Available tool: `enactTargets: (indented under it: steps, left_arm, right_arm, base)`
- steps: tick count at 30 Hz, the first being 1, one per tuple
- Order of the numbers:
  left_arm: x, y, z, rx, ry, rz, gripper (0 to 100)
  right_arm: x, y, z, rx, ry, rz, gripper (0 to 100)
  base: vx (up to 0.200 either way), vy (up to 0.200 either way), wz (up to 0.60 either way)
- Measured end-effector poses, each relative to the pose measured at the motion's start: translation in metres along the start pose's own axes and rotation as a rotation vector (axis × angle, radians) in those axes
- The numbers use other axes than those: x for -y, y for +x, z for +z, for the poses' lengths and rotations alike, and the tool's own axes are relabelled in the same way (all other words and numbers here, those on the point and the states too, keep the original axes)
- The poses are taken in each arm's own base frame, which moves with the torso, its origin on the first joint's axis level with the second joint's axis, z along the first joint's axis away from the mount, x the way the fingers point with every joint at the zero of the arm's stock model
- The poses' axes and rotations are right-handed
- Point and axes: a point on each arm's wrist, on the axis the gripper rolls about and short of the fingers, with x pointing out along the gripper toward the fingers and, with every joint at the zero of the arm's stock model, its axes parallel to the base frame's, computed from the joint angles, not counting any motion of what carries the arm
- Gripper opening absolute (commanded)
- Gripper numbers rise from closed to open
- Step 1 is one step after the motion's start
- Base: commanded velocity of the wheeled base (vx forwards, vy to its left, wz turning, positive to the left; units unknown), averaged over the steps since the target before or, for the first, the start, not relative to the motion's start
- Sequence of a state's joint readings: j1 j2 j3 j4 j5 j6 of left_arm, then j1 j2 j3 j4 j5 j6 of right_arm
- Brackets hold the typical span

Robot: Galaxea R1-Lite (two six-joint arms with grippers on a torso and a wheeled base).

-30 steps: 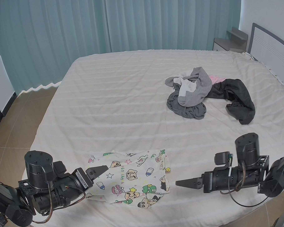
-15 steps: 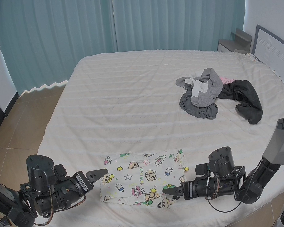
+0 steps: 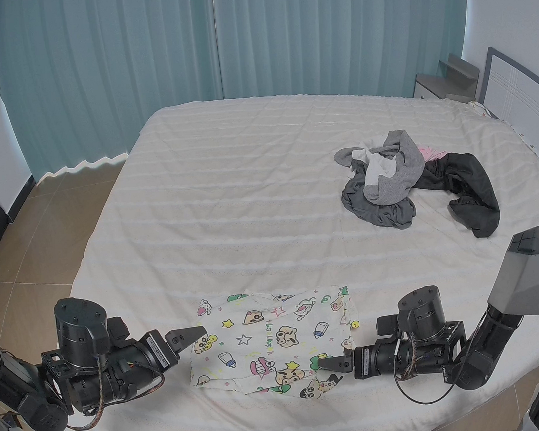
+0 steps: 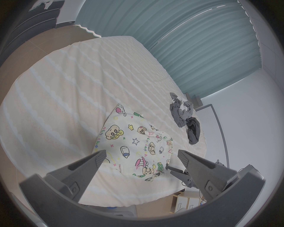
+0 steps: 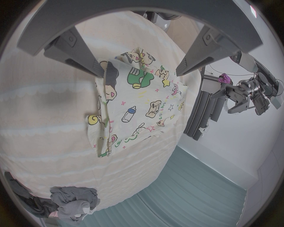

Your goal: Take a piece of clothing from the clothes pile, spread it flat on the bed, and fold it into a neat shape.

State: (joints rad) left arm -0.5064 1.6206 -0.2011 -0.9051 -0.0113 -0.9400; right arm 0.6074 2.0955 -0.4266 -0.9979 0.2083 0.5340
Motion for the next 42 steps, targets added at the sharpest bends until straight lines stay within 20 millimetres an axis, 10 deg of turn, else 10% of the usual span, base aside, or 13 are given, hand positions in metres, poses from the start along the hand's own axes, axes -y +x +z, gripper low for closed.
enactTargets:
  steps: [20, 21, 42]
  left_arm:
    - [0.000, 0.001, 0.000, -0.001, 0.000, 0.001, 100]
    - [0.000, 0.001, 0.000, -0.001, 0.000, 0.001, 100]
    - [0.000, 0.001, 0.000, -0.002, 0.000, 0.002, 100]
  right_arm:
    - [0.000, 0.022, 0.004, 0.010, -0.029, 0.016, 100]
    - [0.000, 0.024, 0.003, 0.008, -0.032, 0.017, 0]
    - [0.011, 0.006, -0.014, -0.050, -0.054, -0.030, 0]
  base:
    - [0.000, 0.000, 0.00]
    - [0.000, 0.000, 0.00]
    - [0.000, 0.000, 0.00]
